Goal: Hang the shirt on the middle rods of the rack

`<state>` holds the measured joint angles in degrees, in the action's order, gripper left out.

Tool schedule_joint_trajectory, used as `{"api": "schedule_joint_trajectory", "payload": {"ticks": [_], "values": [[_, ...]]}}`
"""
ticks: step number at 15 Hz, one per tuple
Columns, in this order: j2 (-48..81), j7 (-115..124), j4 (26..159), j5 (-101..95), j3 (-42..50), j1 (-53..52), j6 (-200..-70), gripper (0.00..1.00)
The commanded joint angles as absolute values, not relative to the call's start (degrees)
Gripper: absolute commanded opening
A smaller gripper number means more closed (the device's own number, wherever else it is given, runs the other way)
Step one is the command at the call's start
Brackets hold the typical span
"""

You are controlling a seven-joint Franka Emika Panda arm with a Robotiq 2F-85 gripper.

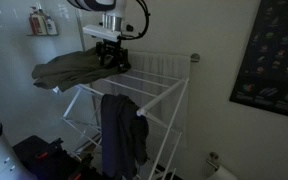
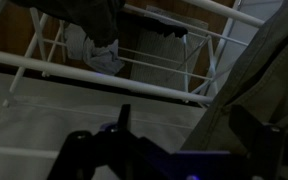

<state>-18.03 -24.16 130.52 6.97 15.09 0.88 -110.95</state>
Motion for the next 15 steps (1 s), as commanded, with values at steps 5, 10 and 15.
{"api": "schedule_joint_trajectory", "payload": {"ticks": [5, 10, 15], "values": [[-16.9, -21.7, 130.8, 5.5, 11.9, 2.6, -111.3, 1.00], [-15.1, -12.1, 130.1, -0.5, 10.4, 5.4, -110.9, 1.00], [-14.4, -3.1, 129.7, -5.8, 10.6, 8.7, -109.1, 1.00]]}}
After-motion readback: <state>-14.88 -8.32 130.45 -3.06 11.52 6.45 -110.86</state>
